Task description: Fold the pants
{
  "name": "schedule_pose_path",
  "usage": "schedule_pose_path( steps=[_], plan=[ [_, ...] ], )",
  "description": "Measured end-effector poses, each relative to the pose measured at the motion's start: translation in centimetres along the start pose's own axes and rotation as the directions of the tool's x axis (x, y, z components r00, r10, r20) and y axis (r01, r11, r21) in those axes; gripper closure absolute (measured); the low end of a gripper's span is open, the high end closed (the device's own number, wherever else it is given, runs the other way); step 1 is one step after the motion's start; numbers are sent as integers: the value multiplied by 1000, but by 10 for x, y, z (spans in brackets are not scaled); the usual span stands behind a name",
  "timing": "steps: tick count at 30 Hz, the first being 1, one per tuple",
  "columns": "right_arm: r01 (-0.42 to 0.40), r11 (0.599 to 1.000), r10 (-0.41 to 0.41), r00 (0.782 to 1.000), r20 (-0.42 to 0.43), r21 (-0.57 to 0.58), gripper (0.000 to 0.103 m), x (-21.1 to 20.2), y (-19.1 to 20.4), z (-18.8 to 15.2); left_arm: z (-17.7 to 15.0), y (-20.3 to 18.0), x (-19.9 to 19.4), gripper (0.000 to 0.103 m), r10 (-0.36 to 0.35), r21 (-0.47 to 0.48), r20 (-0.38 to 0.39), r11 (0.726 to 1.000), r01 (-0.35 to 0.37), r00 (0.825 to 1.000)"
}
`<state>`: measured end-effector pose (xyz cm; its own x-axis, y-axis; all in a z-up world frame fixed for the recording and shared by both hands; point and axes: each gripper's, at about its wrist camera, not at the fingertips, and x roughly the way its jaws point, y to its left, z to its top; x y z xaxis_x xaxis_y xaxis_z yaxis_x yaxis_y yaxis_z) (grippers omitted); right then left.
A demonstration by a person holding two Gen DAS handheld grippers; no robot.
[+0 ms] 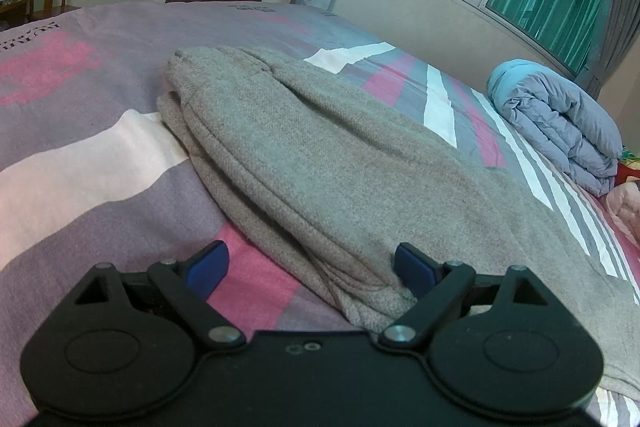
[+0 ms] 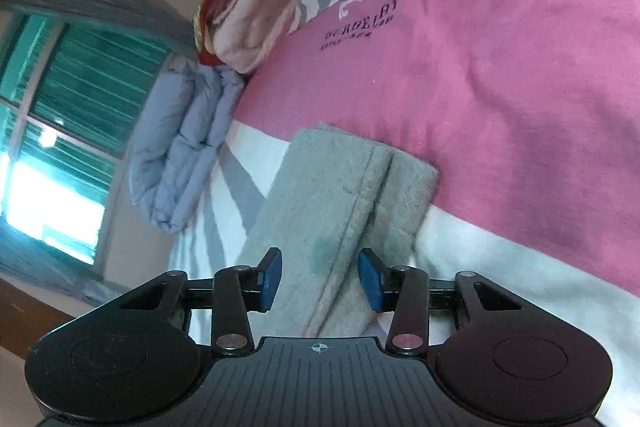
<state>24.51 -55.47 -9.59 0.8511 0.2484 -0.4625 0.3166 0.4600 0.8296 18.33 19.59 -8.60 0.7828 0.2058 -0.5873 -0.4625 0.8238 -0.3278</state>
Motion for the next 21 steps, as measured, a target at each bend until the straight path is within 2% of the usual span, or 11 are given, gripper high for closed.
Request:
schedule_pose_path(
  steps=[1, 2, 8, 10, 13, 15, 18, 21],
  plan=[
    [15, 1000, -15, 1000, -3, -3, 92, 4, 2, 3, 0, 0, 0, 19, 1, 1, 0, 1000, -1, 1000],
    [32, 999, -32, 999, -7, -9, 99, 7, 4, 6, 0, 0, 0, 19, 1, 1, 0, 1000, -1, 1000],
    [-61, 989, 73, 993, 93, -133, 99, -38, 28, 1, 0, 0, 0, 19, -3, 0, 2, 1000, 3, 1000],
    [-33, 990, 45, 995, 84, -137, 99, -38, 24, -2, 0, 0, 0, 19, -2, 0, 1, 1000, 2, 1000],
    [39, 995, -38, 999, 19, -93, 99, -14, -1, -4, 0, 0, 0, 19, -3, -1, 0, 1000, 3, 1000],
    [21, 997, -19, 1000, 22, -73, 99, -11, -8, -3, 0, 0, 0, 19, -8, -2, 1, 1000, 8, 1000],
    [-10, 995, 16, 998, 58, -98, 99, -19, 5, -5, 0, 0, 0, 19, -7, -4, 1, 1000, 7, 1000],
    [67, 993, -66, 998, 13, -93, 99, -9, -2, -4, 0, -2, 1, 19, 0, 0, 1, 1000, 0, 1000]
  ],
)
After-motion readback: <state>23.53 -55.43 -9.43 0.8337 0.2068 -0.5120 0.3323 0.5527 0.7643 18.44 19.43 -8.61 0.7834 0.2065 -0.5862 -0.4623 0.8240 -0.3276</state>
